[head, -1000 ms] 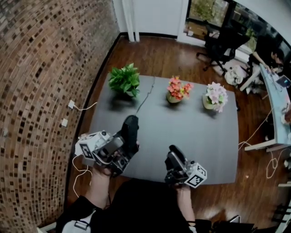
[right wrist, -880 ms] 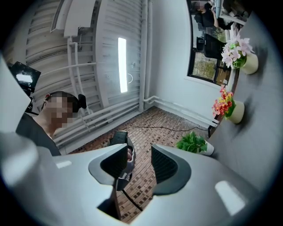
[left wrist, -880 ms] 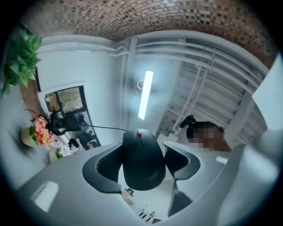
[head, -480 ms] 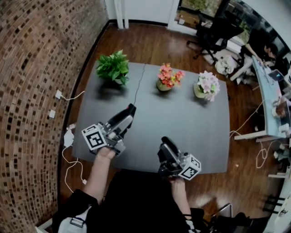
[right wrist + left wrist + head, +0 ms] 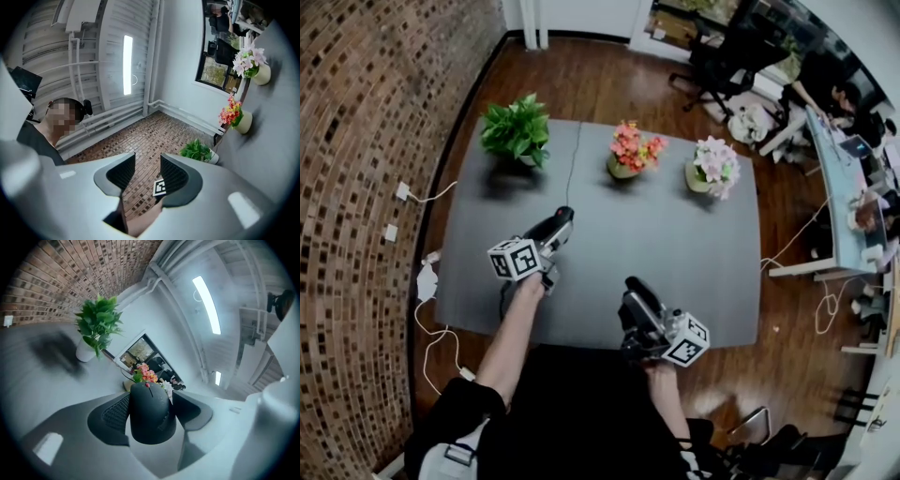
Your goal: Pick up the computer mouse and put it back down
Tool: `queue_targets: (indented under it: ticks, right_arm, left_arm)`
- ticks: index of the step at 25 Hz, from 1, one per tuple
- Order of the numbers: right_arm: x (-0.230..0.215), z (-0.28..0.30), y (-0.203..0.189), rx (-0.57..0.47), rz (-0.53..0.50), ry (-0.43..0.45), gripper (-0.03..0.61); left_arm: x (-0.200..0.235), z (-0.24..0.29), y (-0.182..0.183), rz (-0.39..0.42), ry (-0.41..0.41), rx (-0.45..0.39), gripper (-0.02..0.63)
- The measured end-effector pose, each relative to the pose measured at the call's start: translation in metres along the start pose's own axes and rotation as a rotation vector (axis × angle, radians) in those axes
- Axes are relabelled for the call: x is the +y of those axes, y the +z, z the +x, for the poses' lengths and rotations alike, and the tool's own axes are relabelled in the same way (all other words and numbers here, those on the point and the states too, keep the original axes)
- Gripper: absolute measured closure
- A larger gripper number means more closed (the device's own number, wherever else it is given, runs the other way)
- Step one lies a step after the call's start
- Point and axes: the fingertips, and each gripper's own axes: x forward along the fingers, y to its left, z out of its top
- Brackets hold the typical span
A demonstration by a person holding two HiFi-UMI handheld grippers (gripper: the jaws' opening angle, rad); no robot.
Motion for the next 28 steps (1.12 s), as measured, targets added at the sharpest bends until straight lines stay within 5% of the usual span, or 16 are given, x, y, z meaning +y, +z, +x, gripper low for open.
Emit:
queue_targets:
  ticks: [10, 17, 28]
  right_arm:
    - [0.004, -0.011, 0.003, -0.001, -0.026, -0.038, 0.417]
    - [0.000, -0.018, 0.001, 0.000, -0.027, -0.057, 0.417]
    - [0.003, -0.018, 0.004, -0.008, -0.024, -0.056, 0.417]
  left_arm:
    - [0.150, 0.050, -0.066, 0.268, 0.498, 0.196, 0.328]
    - [0.166, 0.073, -0.074, 0.407, 0.578, 0.260, 0.328]
    - [0.184, 0.080, -0.095, 0.381, 0.630, 0.334, 0.327]
